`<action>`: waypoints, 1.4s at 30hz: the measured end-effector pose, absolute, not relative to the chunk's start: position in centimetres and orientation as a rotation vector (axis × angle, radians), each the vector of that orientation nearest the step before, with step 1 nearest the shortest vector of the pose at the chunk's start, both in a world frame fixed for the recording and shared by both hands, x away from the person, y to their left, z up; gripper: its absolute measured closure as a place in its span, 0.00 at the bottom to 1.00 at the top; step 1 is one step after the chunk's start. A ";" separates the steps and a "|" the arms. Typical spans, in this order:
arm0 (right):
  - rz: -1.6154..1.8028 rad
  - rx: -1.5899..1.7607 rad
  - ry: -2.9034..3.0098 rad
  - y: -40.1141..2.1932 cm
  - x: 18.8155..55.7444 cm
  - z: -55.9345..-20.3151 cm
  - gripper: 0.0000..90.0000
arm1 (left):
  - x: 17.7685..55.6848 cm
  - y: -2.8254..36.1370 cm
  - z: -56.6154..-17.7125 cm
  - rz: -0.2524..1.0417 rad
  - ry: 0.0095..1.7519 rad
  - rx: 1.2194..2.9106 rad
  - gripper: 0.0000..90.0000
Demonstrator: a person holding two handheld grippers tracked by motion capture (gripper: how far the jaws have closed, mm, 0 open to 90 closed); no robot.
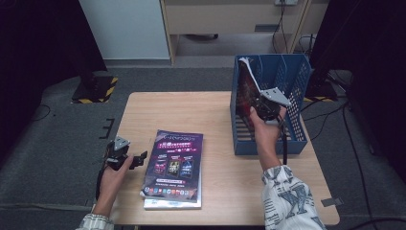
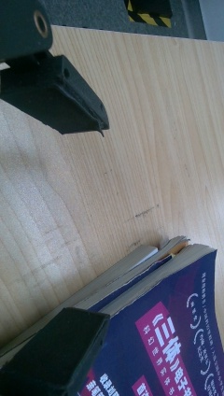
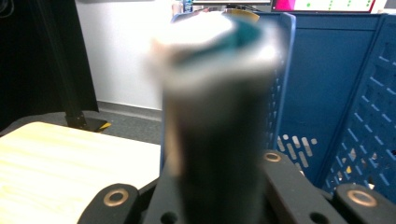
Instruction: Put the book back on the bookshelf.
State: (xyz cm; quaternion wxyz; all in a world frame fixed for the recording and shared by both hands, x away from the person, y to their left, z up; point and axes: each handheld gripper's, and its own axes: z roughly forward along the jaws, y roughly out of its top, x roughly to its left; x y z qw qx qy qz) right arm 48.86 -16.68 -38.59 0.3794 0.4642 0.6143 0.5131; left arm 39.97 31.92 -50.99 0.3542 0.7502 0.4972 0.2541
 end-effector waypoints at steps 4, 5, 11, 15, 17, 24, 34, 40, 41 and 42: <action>1.309 1.167 1.585 -16.3 48.7 -38.7 0.91 | 40.0 31.9 -51.0 0.656 1.285 1.939 0.08; 1.309 1.162 1.593 -16.1 48.6 -38.7 0.90 | 40.0 31.9 -51.0 0.656 1.286 1.939 0.08; 1.318 1.142 1.617 -15.6 48.5 -38.7 0.85 | 40.0 31.9 -51.0 0.656 1.286 1.940 0.08; 1.321 1.140 1.627 -15.4 48.4 -38.7 0.79 | 40.0 31.9 -51.0 0.655 1.287 1.936 0.08; 1.323 1.139 1.631 -15.4 48.4 -38.8 0.77 | 40.0 31.9 -51.0 0.655 1.286 1.936 0.08; 1.353 1.150 1.633 -15.4 48.1 -38.9 0.52 | 39.9 31.9 -51.0 0.659 1.286 1.936 0.08; 1.368 1.131 1.655 -15.8 47.5 -39.3 0.40 | 39.8 31.9 -50.9 0.661 1.284 1.936 0.08; 1.352 1.115 1.676 -15.7 47.1 -39.3 0.33 | 39.8 31.9 -50.9 0.661 1.285 1.937 0.08; 1.362 1.114 1.679 -15.7 47.0 -39.4 0.31 | 39.8 31.9 -50.9 0.660 1.284 1.936 0.08; 1.363 1.108 1.690 -15.7 46.8 -39.4 0.31 | 39.8 31.8 -50.9 0.663 1.282 1.937 0.08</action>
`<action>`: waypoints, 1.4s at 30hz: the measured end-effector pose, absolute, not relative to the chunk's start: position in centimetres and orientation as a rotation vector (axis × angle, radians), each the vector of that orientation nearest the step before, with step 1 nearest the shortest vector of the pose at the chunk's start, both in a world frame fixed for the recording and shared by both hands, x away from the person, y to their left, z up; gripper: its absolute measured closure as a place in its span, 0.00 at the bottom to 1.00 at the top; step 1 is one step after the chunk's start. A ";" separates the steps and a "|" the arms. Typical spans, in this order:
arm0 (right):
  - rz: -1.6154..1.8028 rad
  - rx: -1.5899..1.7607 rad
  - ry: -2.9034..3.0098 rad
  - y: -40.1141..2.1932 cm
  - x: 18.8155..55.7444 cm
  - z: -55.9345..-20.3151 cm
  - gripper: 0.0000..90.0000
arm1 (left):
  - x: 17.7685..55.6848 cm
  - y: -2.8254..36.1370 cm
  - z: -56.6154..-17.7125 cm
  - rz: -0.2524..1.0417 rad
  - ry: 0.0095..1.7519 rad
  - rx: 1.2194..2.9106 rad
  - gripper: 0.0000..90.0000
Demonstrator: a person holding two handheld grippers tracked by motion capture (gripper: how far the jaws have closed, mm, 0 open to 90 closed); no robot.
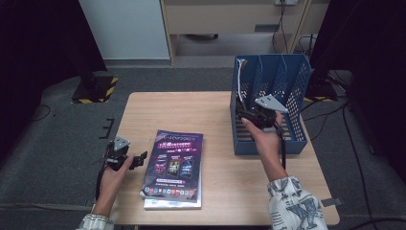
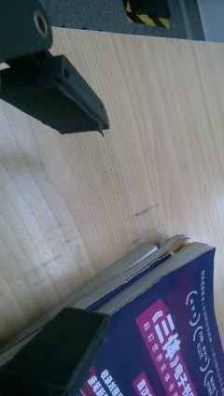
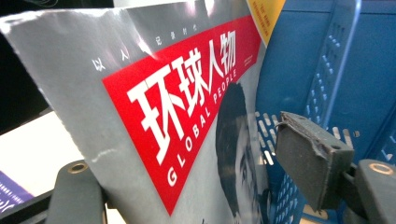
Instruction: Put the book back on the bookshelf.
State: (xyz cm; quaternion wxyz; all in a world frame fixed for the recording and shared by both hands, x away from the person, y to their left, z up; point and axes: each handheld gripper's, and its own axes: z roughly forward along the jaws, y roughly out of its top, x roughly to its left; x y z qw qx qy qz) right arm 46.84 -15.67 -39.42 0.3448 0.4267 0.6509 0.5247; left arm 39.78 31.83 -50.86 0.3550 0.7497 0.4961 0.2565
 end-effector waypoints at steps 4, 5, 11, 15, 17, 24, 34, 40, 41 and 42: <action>1.384 1.114 1.700 -15.6 46.5 -39.6 0.29 | 39.7 31.7 -50.8 0.664 1.277 1.937 0.08; 1.384 1.114 1.700 -15.6 46.5 -39.6 0.29 | 39.7 31.7 -50.8 0.664 1.277 1.937 0.08; 1.393 1.113 1.726 -15.7 45.8 -40.4 0.27 | 39.6 31.5 -50.7 0.667 1.267 1.943 0.08; 1.391 1.120 1.739 -15.9 45.5 -40.9 0.26 | 39.5 31.3 -50.7 0.664 1.262 1.943 0.08; 1.391 1.120 1.743 -16.0 45.4 -40.9 0.26 | 39.4 31.2 -50.6 0.660 1.259 1.940 0.08; 1.386 1.093 1.777 -16.4 44.3 -41.2 0.25 | 39.1 30.9 -50.3 0.660 1.243 1.921 0.08; 1.411 1.057 1.831 -16.7 41.1 -42.0 0.26 | 37.9 30.2 -49.3 0.648 1.189 1.907 0.13; 1.408 1.067 1.881 -16.4 38.7 -43.0 0.29 | 38.1 29.7 -49.2 0.622 1.165 1.943 0.23; 1.408 1.068 1.892 -16.3 38.4 -43.1 0.30 | 38.1 29.7 -49.1 0.624 1.161 1.946 0.24; 1.408 1.065 1.900 -16.1 38.1 -43.3 0.30 | 38.1 29.5 -49.1 0.621 1.160 1.941 0.25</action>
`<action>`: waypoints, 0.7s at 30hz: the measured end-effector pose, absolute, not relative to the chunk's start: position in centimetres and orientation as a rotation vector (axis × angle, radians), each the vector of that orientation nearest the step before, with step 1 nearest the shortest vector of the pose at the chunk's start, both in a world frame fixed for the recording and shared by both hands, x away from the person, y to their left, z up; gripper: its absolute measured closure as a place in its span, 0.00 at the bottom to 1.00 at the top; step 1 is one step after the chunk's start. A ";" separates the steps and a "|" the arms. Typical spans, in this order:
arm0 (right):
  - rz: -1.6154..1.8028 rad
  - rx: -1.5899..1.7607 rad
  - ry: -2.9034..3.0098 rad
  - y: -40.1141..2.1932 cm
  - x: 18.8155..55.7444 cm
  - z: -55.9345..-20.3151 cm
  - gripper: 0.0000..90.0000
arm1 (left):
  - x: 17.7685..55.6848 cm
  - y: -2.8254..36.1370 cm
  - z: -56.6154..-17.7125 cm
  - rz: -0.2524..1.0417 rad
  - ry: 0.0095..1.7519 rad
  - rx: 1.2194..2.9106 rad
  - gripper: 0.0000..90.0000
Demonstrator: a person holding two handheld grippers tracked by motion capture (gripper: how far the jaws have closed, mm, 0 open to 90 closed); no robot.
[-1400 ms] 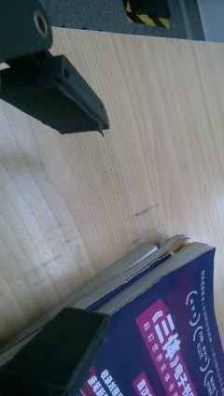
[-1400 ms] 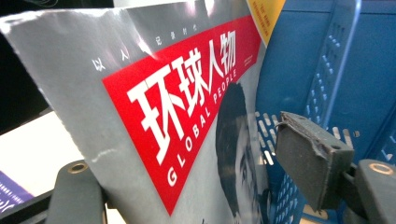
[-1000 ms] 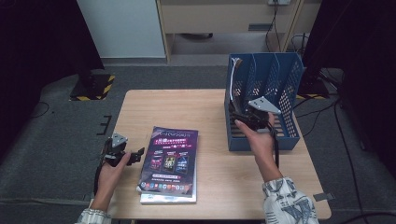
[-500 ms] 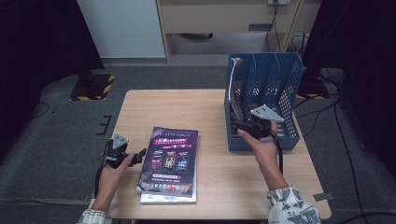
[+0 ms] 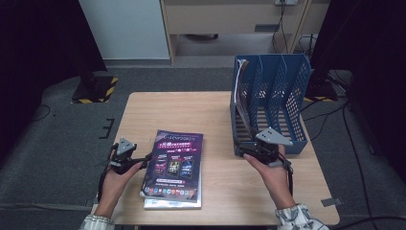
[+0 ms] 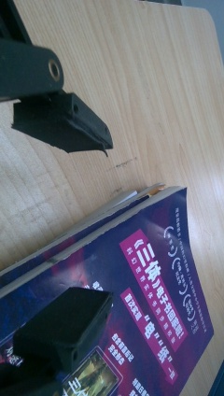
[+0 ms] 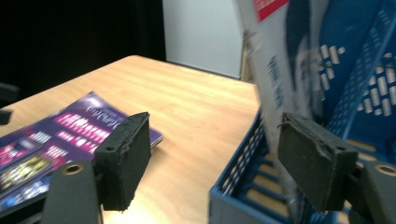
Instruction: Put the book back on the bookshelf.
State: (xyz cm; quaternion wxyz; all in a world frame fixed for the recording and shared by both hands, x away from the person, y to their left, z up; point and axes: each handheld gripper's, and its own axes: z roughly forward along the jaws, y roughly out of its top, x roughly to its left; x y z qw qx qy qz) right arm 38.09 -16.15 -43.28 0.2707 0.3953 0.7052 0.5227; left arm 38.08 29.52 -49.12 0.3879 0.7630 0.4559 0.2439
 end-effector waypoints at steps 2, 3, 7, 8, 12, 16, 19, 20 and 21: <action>1.411 1.068 1.910 -15.9 37.9 -43.4 0.33 | 38.1 29.4 -49.1 0.614 1.154 1.945 0.29; 1.415 1.069 1.913 -15.7 37.7 -43.5 0.36 | 38.0 29.3 -49.1 0.611 1.147 1.952 0.29; 1.433 1.043 1.949 -14.1 37.2 -43.7 0.37 | 38.1 28.7 -49.4 0.609 1.128 1.993 0.37; 1.435 1.037 1.958 -13.7 37.1 -43.9 0.38 | 38.2 28.5 -49.5 0.605 1.127 2.000 0.38; 1.442 1.005 2.029 -12.2 37.2 -44.5 0.46 | 38.4 27.9 -49.8 0.583 1.113 2.020 0.44; 1.430 0.967 2.091 -10.5 37.4 -45.3 0.53 | 38.4 27.5 -49.8 0.581 1.123 2.013 0.49; 1.413 0.945 2.139 -8.9 37.8 -46.1 0.53 | 38.4 27.5 -49.8 0.582 1.132 1.997 0.52; 1.413 0.945 2.139 -8.9 37.8 -46.1 0.53 | 38.4 27.5 -49.8 0.582 1.136 1.995 0.52; 1.413 0.941 2.172 -7.7 38.3 -46.8 0.53 | 38.3 27.5 -49.9 0.582 1.138 1.997 0.53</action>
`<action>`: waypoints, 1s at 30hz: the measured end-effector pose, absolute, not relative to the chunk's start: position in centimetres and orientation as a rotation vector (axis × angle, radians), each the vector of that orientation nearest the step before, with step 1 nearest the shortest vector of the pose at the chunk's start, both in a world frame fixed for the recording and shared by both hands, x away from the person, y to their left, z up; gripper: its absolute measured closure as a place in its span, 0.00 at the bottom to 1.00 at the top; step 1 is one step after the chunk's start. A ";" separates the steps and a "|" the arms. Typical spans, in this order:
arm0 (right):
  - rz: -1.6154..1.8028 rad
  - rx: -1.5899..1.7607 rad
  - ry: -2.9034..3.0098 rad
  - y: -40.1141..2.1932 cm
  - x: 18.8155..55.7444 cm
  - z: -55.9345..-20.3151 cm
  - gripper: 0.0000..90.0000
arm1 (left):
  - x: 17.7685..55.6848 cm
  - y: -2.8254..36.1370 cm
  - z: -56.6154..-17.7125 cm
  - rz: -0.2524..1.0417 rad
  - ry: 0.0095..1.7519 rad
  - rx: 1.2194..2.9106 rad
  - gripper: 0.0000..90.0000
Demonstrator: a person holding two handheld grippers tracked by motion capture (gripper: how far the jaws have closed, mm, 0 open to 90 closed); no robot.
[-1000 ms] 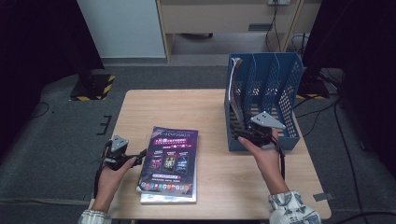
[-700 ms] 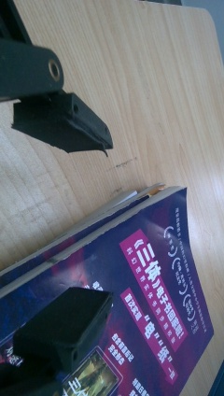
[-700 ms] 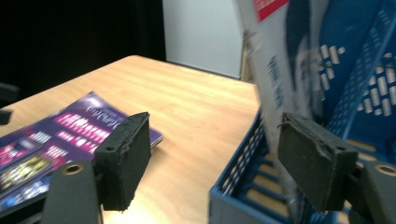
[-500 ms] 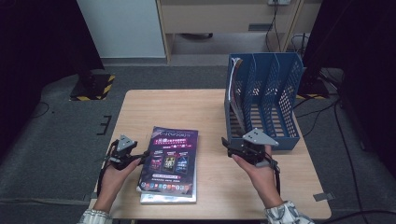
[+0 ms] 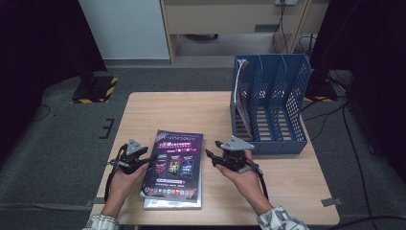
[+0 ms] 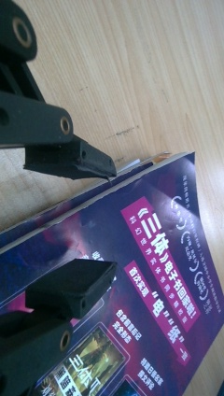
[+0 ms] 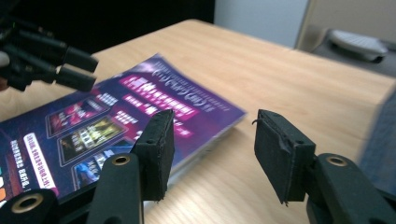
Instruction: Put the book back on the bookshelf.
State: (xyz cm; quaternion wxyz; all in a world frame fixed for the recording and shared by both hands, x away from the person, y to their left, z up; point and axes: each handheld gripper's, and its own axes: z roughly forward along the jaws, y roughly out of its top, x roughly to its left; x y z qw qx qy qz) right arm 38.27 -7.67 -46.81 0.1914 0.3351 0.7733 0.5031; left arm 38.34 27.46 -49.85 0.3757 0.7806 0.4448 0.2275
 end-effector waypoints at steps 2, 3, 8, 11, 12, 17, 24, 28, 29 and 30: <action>1.408 0.941 2.212 -6.3 38.9 -47.6 0.53 | 38.3 27.4 -50.0 0.577 1.136 2.012 0.53; 1.408 0.941 2.212 -6.3 38.9 -47.6 0.53 | 38.3 27.4 -50.0 0.577 1.136 2.012 0.53; 1.425 0.988 2.253 -3.5 40.6 -49.5 0.45 | 38.2 27.5 -50.3 0.576 1.155 2.007 0.49; 1.411 1.000 2.282 -3.6 40.4 -49.8 0.41 | 38.1 27.6 -50.5 0.558 1.158 2.002 0.49; 1.417 1.013 2.298 -3.9 40.2 -50.0 0.37 | 38.0 27.5 -50.5 0.551 1.159 2.000 0.49; 1.425 1.035 2.321 -4.3 39.8 -50.4 0.30 | 38.1 27.3 -50.6 0.538 1.150 2.003 0.49; 1.390 1.022 2.373 -3.9 39.7 -51.1 0.27 | 38.1 27.3 -51.0 0.485 1.128 1.986 0.49; 1.360 1.020 2.402 -3.6 39.7 -51.6 0.25 | 38.1 27.1 -50.9 0.472 1.122 1.988 0.52; 1.349 1.014 2.409 -3.6 39.7 -51.7 0.24 | 38.1 27.1 -50.9 0.475 1.121 1.992 0.53; 1.349 1.014 2.409 -3.6 39.7 -51.7 0.24 | 38.1 27.1 -50.9 0.472 1.123 1.996 0.53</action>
